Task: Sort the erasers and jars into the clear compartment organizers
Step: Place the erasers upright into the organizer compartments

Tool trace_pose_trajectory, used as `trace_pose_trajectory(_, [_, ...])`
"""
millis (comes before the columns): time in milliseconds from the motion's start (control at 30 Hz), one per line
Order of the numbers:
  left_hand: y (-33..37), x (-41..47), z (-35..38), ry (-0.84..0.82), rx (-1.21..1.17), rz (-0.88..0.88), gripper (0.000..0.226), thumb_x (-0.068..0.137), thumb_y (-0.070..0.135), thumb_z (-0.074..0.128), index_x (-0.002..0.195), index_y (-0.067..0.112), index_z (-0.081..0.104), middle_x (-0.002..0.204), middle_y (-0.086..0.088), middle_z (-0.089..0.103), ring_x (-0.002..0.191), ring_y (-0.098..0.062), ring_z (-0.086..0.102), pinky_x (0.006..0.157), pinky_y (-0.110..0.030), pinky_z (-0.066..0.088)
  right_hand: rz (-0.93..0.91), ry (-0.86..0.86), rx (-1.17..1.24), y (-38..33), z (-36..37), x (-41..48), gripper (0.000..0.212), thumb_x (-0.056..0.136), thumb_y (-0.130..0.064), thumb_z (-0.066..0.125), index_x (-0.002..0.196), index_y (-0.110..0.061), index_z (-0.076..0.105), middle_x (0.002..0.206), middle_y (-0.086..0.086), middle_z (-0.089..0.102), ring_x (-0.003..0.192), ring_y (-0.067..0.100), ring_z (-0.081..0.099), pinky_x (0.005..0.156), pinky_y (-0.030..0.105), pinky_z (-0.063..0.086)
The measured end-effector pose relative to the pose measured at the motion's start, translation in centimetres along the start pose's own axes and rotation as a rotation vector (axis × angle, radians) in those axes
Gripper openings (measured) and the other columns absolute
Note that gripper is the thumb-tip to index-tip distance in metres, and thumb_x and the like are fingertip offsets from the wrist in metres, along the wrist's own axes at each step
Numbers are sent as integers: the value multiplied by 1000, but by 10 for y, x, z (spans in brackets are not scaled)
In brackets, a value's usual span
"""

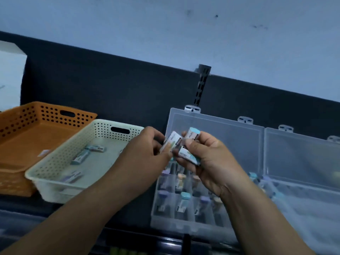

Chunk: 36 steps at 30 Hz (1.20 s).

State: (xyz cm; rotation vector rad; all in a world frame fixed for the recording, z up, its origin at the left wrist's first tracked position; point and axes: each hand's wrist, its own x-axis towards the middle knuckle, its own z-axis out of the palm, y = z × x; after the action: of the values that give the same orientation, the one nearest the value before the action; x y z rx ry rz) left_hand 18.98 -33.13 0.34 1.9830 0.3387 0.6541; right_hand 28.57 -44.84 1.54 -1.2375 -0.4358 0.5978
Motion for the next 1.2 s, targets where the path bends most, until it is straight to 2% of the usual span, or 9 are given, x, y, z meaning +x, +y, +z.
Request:
trace_pose_trajectory(167, [35, -1, 65, -40, -55, 28, 6, 87, 17, 66, 84, 22, 66, 73, -3, 69, 72, -23, 66, 70, -39, 56, 20, 71, -108, -22, -90, -34, 8, 97, -12, 53, 94, -15, 60, 84, 3, 74, 64, 15, 69, 40, 18, 43])
trace_pose_trajectory(267, [45, -4, 100, -35, -96, 16, 11, 88, 16, 65, 84, 25, 70, 67, 0, 67, 61, -13, 59, 64, -31, 54, 51, 80, -14, -31, -135, -51, 7, 94, -15, 55, 91, -11, 60, 74, 6, 71, 53, 13, 64, 37, 17, 41])
trace_pose_trajectory(400, [58, -9, 142, -32, -89, 16, 16, 90, 13, 62, 88, 28, 68, 72, 5, 69, 63, -7, 60, 64, -27, 54, 120, 45, 130, -37, -183, -63, 14, 93, -6, 50, 98, -8, 64, 74, 10, 67, 43, 10, 55, 34, 16, 37])
trace_pose_trajectory(500, [66, -13, 167, -6, -67, 3, 9, 85, 15, 67, 85, 24, 64, 75, -2, 68, 74, -22, 65, 71, -40, 58, 129, 20, 105, -40, -211, -68, 26, 93, 4, 45, 105, -6, 66, 74, 9, 69, 44, 10, 56, 33, 17, 37])
trace_pose_trajectory(633, [73, -15, 188, -9, -39, -7, 8, 81, 13, 72, 81, 18, 65, 77, -9, 69, 77, -31, 65, 71, -44, 54, 90, 61, -118, -41, -237, -72, 22, 93, 0, 50, 104, -10, 67, 79, 7, 71, 50, 9, 60, 38, 19, 41])
trace_pose_trajectory(767, [79, -11, 198, -29, -1, 1, 10, 86, 11, 67, 85, 20, 68, 78, -1, 71, 76, -19, 66, 71, -30, 56, 62, 124, -345, -40, -256, -74, 13, 90, -6, 59, 94, -16, 66, 80, 3, 72, 54, 6, 58, 45, 20, 43])
trace_pose_trajectory(867, [78, -10, 203, -57, 62, 7, 11, 87, 14, 66, 85, 24, 69, 77, 3, 72, 76, -15, 67, 74, -31, 56, 35, 126, -436, -41, -264, -72, 19, 93, -6, 58, 94, -20, 69, 76, 1, 69, 52, 8, 56, 44, 22, 42])
trace_pose_trajectory(1067, [69, -11, 208, -197, 330, -36, 7, 88, 25, 66, 83, 31, 67, 77, 12, 70, 75, -6, 66, 73, -34, 57, -55, -31, -821, -42, -272, -68, 12, 85, -12, 70, 93, -19, 65, 98, 7, 71, 57, 7, 53, 47, 19, 42])
trace_pose_trajectory(1200, [64, -13, 211, -308, 494, -28, 10, 87, 28, 66, 79, 34, 64, 77, 15, 66, 76, -1, 61, 72, -29, 53, -102, -103, -1060, -44, -268, -64, 8, 83, -17, 73, 84, -23, 67, 82, -4, 70, 69, 5, 63, 68, 30, 56])
